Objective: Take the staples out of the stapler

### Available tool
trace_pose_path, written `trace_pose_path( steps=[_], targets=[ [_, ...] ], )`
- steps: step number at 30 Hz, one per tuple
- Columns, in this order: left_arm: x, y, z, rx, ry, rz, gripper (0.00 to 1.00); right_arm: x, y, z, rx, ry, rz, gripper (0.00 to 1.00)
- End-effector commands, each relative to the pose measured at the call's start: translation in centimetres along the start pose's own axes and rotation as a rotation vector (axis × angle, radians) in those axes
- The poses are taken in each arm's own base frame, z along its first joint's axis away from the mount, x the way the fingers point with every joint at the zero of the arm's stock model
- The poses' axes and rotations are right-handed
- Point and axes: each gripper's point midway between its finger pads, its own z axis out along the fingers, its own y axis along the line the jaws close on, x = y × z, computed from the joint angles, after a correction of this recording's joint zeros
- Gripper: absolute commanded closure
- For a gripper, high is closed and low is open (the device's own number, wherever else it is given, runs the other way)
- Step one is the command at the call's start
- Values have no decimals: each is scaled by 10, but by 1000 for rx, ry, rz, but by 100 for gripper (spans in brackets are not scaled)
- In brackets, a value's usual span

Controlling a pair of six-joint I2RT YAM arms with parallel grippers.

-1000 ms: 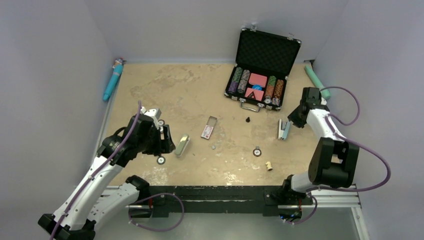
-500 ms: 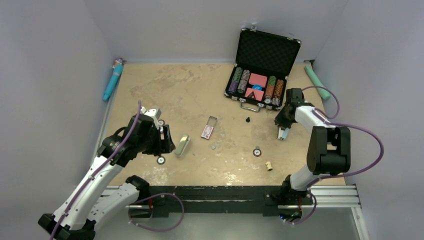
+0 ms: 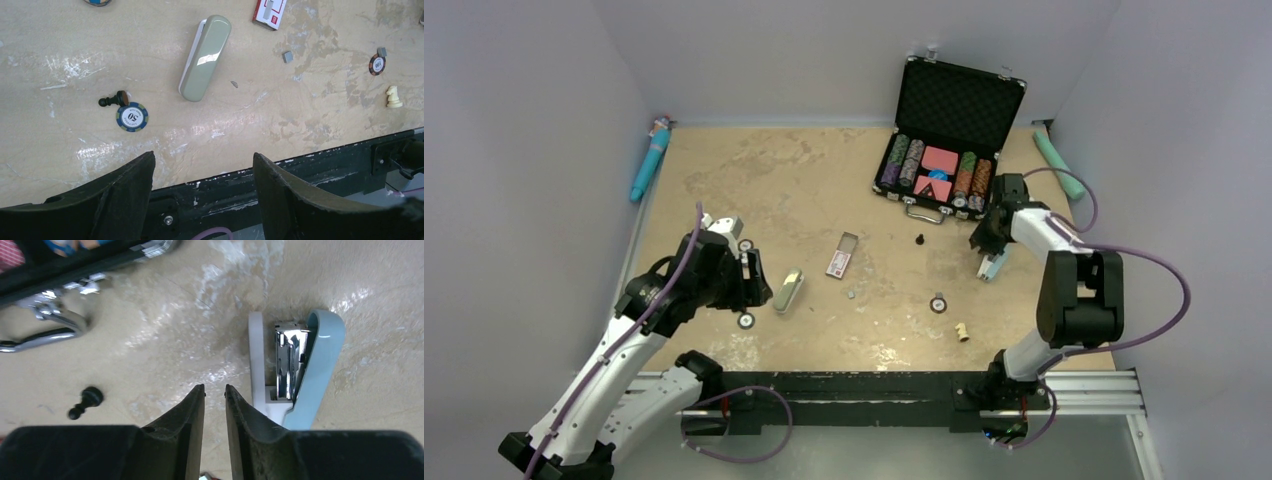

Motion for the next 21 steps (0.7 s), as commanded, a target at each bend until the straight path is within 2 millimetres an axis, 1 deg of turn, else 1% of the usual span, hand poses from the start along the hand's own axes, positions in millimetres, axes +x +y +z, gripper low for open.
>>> trace_pose_path(
  steps=[1, 2, 5, 6, 8, 9, 13, 18, 21],
  targets=[
    [-6, 3, 1, -12, -33, 10, 25, -41, 18, -36, -44, -111, -55, 72],
    [-6, 3, 1, -13, -33, 10, 25, -40, 17, -38, -40, -104, -62, 69],
    [-6, 3, 0, -13, -35, 10, 25, -32, 11, -42, -33, -90, -58, 52],
    [-6, 3, 0, -13, -36, 8, 25, -27, 8, -42, -32, -86, -55, 49],
    [-6, 3, 0, -13, -37, 7, 25, -25, 1, -44, -14, -105, -43, 45],
    [-6, 3, 0, -13, -36, 8, 25, -25, -3, -43, 1, -114, -41, 45],
    [-5, 2, 2, -8, -26, 11, 25, -25, -15, -29, 72, -109, -33, 55],
    [-4, 2, 2, -7, -21, 12, 25, -27, -15, -11, 95, -95, -37, 66],
    [-4, 2, 2, -7, -20, 12, 25, -26, -18, -3, 119, -87, -41, 70]
  ],
)
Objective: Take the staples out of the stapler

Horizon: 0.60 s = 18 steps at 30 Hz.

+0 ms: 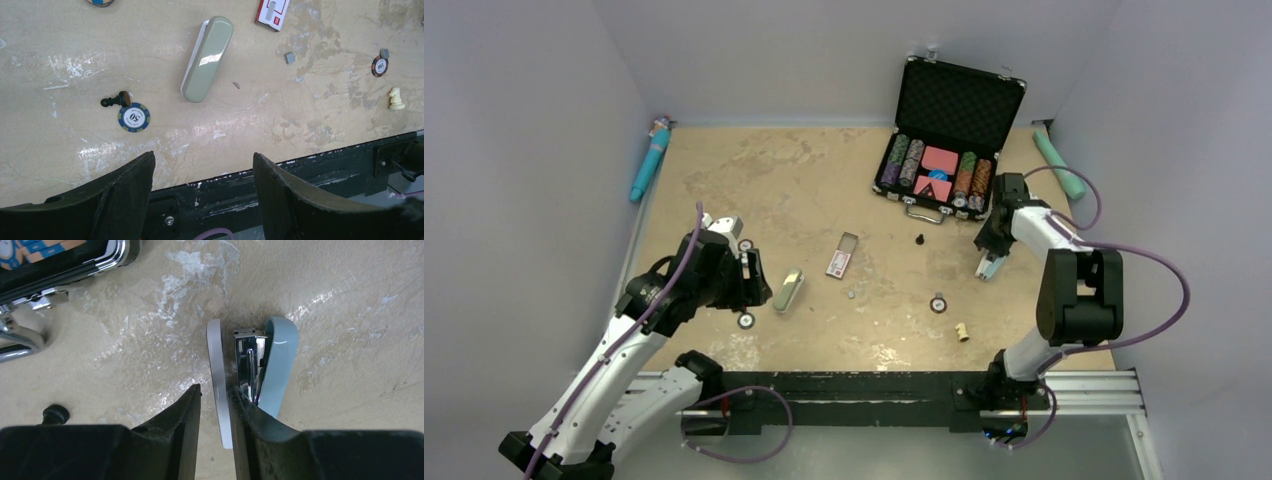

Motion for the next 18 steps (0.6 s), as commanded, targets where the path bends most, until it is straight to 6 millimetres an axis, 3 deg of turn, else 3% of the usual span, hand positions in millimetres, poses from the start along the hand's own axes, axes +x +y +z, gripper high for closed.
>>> trace_pose_path(
  steps=[1, 5, 11, 12, 13, 18],
  targets=[
    [-3, 0, 1, 5, -14, 13, 25, -11, -4, 8, 39, -38, 3, 70],
    [-4, 0, 1, 3, -18, 12, 25, -9, -7, 12, 55, -37, -4, 72],
    [-4, 0, 2, 0, -17, 11, 25, -10, -8, 15, 119, -39, -44, 85],
    [-4, 0, 2, -1, -16, 11, 25, -8, -6, 16, 150, -40, -70, 89],
    [-4, 0, 2, -1, -16, 11, 25, -6, -6, 21, 192, -35, -101, 100],
    [-5, 1, 1, -6, -26, 8, 25, 13, -2, 38, 398, -10, -250, 100]
  ],
)
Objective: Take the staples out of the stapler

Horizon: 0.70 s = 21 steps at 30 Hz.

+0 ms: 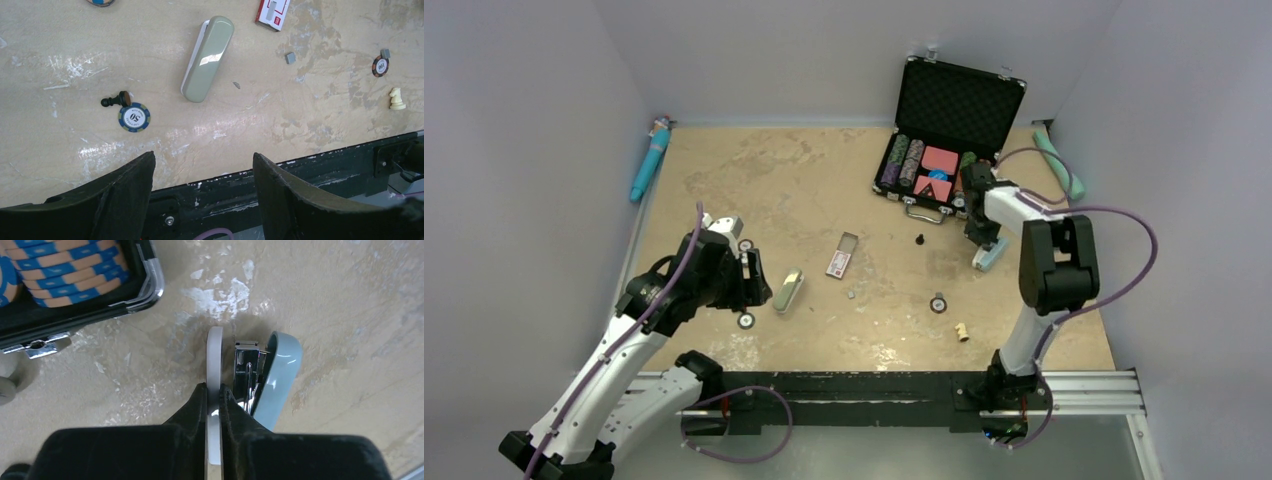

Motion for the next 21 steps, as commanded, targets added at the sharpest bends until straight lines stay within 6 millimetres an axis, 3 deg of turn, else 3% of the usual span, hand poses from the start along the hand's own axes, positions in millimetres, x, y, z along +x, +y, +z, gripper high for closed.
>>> trace_pose_path(
  steps=[1, 3, 4, 6, 9, 14, 21],
  targets=[
    [-5, 2, 0, -6, -32, 6, 25, 27, -1, 18, 252, 18, -158, 100],
    [-6, 2, -1, -8, -41, 4, 25, 37, 12, 21, 314, 14, -227, 100],
    [-6, 3, -2, -9, -45, 3, 25, 43, 15, 23, 333, 25, -263, 95],
    [-7, 4, -3, -12, -51, 1, 25, 51, 26, 26, 343, 26, -325, 65],
    [-7, 5, -5, -15, -59, -2, 25, 53, 39, 21, 365, -4, -396, 41],
    [-8, 5, -6, -16, -70, -1, 25, 39, 61, -5, 388, -80, -478, 36],
    [-9, 5, -7, -13, -74, 3, 25, 30, 98, -53, 256, -97, -514, 36]
  ],
)
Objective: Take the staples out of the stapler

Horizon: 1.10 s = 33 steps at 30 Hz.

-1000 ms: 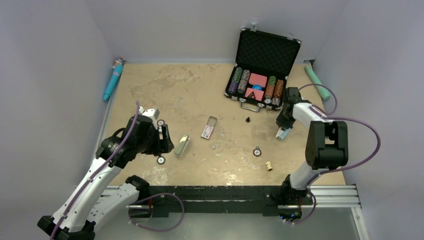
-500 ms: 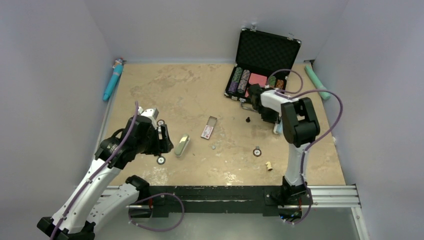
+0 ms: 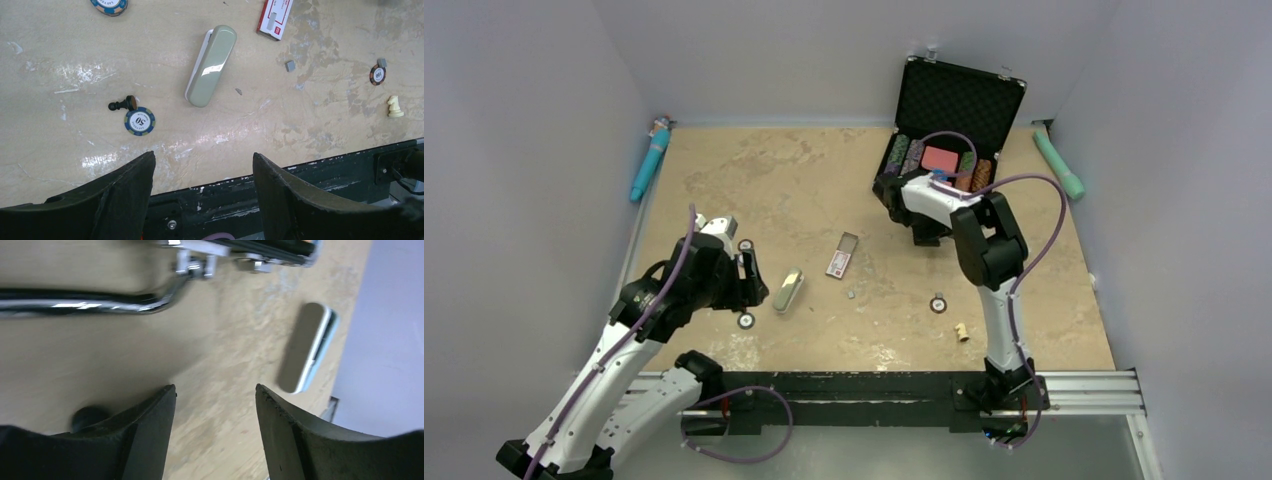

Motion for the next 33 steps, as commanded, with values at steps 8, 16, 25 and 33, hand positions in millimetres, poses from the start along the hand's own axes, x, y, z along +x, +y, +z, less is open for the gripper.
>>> trace_pose_path(
  steps=[8, 16, 25, 33],
  targets=[
    [-5, -1, 0, 8, -23, 14, 25, -10, 28, -87, -479, -20, 102, 43],
    [-3, -3, 1, 17, -10, 21, 25, 4, 23, -136, -790, -99, 185, 39],
    [-3, -6, 1, 33, -8, 22, 20, 33, 13, -150, -884, -151, 165, 21],
    [-3, -1, 1, 7, -15, 9, 11, 55, 15, -148, -893, -106, 256, 1]
  ],
)
